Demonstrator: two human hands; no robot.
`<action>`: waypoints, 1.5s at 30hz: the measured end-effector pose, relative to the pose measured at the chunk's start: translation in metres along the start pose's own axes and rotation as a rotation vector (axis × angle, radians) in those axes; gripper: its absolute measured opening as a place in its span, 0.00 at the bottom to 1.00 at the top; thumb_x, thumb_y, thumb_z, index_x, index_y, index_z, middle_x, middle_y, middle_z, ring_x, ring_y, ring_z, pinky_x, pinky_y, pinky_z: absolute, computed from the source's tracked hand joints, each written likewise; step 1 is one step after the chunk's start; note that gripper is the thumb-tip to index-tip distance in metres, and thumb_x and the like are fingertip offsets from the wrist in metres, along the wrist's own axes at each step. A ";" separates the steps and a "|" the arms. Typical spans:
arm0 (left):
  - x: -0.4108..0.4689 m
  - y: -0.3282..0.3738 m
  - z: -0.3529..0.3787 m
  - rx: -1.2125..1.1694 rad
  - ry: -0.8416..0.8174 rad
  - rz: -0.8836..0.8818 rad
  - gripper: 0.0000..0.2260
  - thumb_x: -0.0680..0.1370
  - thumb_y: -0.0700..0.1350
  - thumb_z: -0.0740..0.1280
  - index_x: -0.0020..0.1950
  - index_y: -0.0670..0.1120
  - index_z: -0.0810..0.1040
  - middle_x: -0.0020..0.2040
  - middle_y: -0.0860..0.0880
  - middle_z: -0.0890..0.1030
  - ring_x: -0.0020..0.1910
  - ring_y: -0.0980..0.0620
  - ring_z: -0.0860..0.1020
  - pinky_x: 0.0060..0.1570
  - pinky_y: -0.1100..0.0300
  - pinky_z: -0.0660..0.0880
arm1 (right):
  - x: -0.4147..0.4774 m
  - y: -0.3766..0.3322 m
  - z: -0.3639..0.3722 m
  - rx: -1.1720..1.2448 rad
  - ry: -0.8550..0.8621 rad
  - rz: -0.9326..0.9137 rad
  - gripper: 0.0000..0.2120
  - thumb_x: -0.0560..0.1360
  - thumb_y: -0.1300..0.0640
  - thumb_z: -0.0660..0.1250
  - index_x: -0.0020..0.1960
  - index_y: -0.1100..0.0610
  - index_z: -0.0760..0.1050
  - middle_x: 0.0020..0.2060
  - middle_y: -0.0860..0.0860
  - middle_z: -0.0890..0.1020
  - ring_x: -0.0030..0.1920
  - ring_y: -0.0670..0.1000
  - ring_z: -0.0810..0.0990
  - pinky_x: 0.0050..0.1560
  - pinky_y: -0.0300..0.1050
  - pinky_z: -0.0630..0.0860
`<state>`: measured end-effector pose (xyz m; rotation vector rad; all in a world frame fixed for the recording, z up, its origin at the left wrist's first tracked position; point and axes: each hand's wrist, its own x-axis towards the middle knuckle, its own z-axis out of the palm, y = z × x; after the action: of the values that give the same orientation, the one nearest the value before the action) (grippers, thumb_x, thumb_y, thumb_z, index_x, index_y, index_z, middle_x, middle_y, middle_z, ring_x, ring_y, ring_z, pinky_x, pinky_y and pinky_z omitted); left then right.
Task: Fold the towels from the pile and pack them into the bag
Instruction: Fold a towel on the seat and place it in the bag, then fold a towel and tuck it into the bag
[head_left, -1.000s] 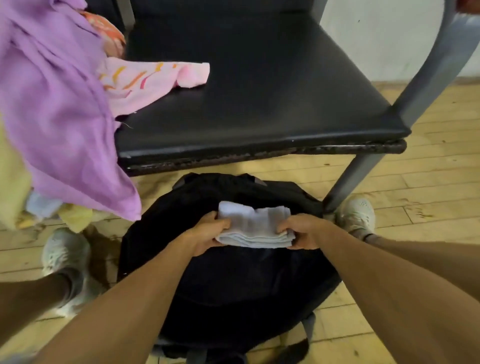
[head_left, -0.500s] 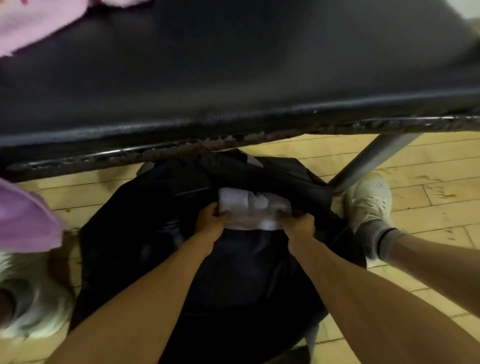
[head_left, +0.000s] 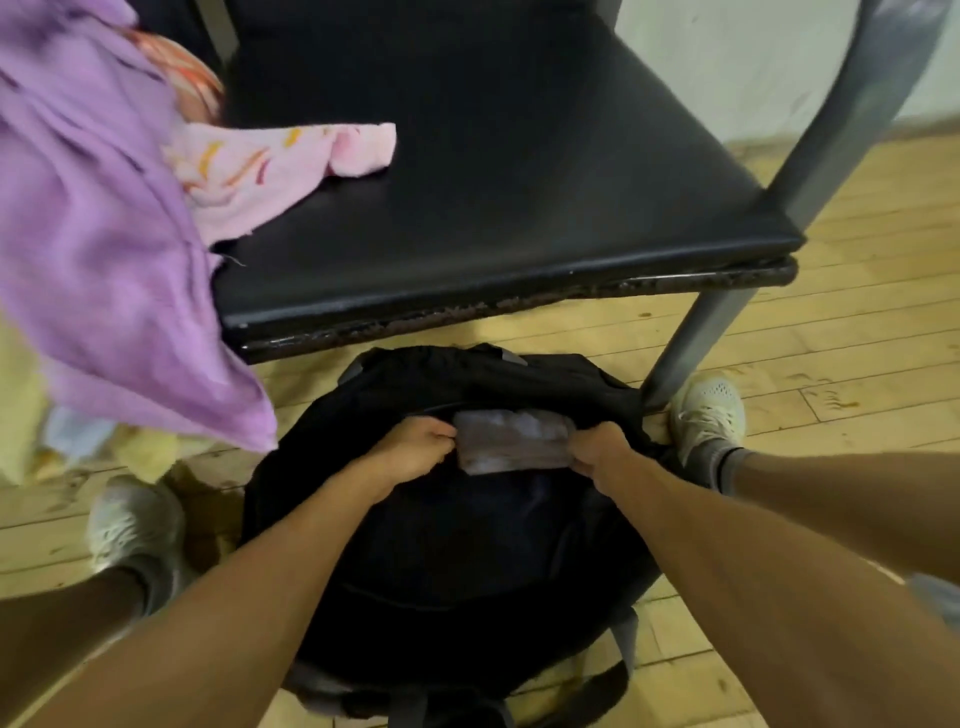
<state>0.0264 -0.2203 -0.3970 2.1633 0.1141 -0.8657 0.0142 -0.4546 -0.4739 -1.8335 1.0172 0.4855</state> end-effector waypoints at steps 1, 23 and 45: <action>-0.012 0.005 -0.008 0.010 -0.009 0.017 0.12 0.81 0.41 0.62 0.64 0.47 0.77 0.55 0.48 0.80 0.55 0.49 0.79 0.58 0.55 0.76 | -0.012 -0.007 -0.008 0.000 -0.041 -0.050 0.18 0.74 0.59 0.67 0.61 0.66 0.75 0.52 0.59 0.79 0.52 0.59 0.79 0.55 0.55 0.80; -0.205 0.047 -0.200 0.102 0.536 0.498 0.09 0.78 0.37 0.65 0.50 0.50 0.81 0.47 0.55 0.82 0.48 0.56 0.80 0.48 0.68 0.74 | -0.277 -0.216 -0.004 -0.398 -0.373 -1.072 0.05 0.77 0.61 0.66 0.50 0.55 0.80 0.44 0.53 0.85 0.42 0.49 0.83 0.47 0.43 0.81; -0.197 0.042 -0.209 -0.538 0.865 0.472 0.12 0.77 0.32 0.61 0.46 0.45 0.80 0.42 0.47 0.81 0.38 0.51 0.81 0.39 0.60 0.75 | -0.286 -0.271 0.066 -0.091 -0.310 -1.071 0.10 0.78 0.61 0.61 0.50 0.60 0.81 0.47 0.56 0.82 0.49 0.55 0.79 0.52 0.53 0.75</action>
<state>0.0043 -0.0646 -0.1530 1.7823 0.2211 0.3704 0.0759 -0.2173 -0.1582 -1.9990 -0.2550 0.1322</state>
